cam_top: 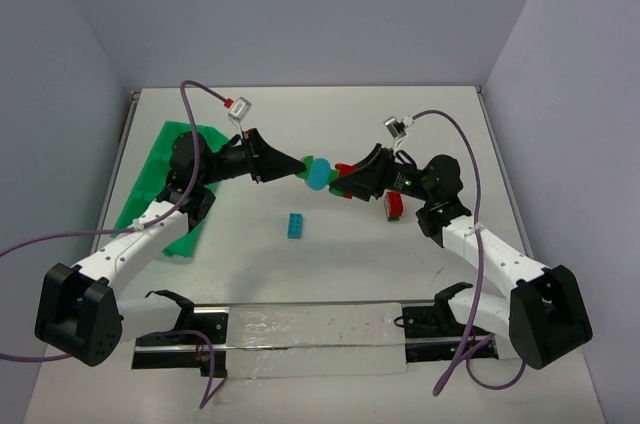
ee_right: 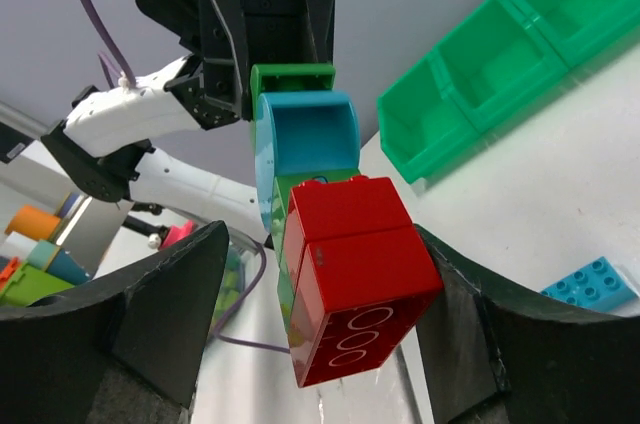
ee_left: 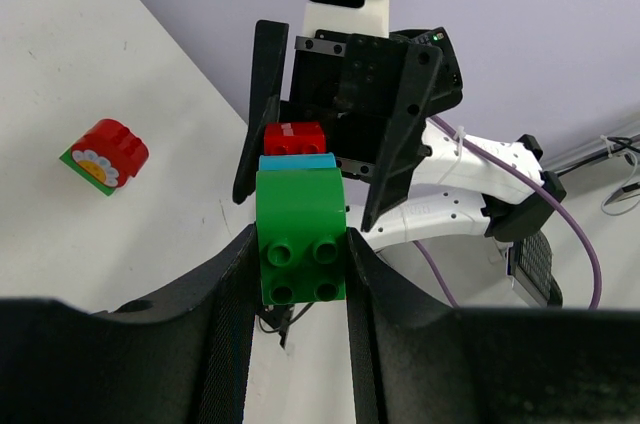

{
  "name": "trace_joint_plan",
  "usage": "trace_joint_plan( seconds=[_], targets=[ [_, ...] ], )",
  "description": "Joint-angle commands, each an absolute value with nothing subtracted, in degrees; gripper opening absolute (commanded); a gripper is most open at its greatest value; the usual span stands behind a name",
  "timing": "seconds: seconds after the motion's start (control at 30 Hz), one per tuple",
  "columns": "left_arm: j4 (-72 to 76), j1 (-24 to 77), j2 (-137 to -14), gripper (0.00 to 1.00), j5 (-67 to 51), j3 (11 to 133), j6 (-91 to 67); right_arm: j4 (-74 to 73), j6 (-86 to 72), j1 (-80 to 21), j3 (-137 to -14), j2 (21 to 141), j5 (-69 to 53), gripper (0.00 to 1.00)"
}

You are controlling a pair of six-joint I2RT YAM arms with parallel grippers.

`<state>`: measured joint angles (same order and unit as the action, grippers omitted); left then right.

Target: Sort the legos into containers by color

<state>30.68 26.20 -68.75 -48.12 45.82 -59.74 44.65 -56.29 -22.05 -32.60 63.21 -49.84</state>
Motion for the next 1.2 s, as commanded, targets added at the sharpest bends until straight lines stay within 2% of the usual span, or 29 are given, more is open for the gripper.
trace_joint_plan(
  seconds=[0.0,0.1,0.37,0.4,0.47,0.53,0.57,1.0,1.07,1.17],
  targets=[
    [35.2,26.1,-68.4,0.00,-48.9,46.6,-60.2,50.6,-57.9,-22.8,-35.0,63.9,-48.0,0.70],
    [35.3,26.1,-68.5,0.00,-49.0,46.5,-60.2,51.9,-59.2,-23.0,-34.9,64.7,-48.6,0.63],
    [35.7,26.2,-68.8,0.00,-49.3,46.5,-60.4,57.7,-62.6,-24.3,-35.8,68.2,-49.9,0.59],
    [35.5,26.1,-68.8,0.00,-49.3,46.6,-60.3,58.2,-62.8,-24.4,-35.7,68.4,-49.9,0.54],
    [35.0,26.1,-68.9,0.00,-49.3,46.8,-60.0,58.6,-63.0,-24.4,-35.4,68.5,-50.0,0.26],
    [33.6,26.1,-68.5,0.00,-48.8,47.1,-58.9,58.7,-62.9,-24.4,-34.5,68.4,-49.6,0.04],
    [33.0,26.1,-68.2,0.00,-48.8,47.2,-58.6,58.7,-62.8,-24.4,-34.1,68.2,-49.5,0.00],
    [24.2,22.3,-63.7,0.00,-48.0,48.2,-53.4,55.1,-61.3,-15.9,-23.8,62.3,-51.5,0.00],
    [22.4,21.8,-63.3,0.00,-47.2,48.3,-52.8,43.7,-56.5,-15.3,-24.7,61.0,-48.9,0.00],
    [15.0,21.4,-63.7,0.00,-43.3,50.3,-49.9,12.6,-37.7,-18.1,-32.3,59.6,-31.8,0.00]
  ],
)
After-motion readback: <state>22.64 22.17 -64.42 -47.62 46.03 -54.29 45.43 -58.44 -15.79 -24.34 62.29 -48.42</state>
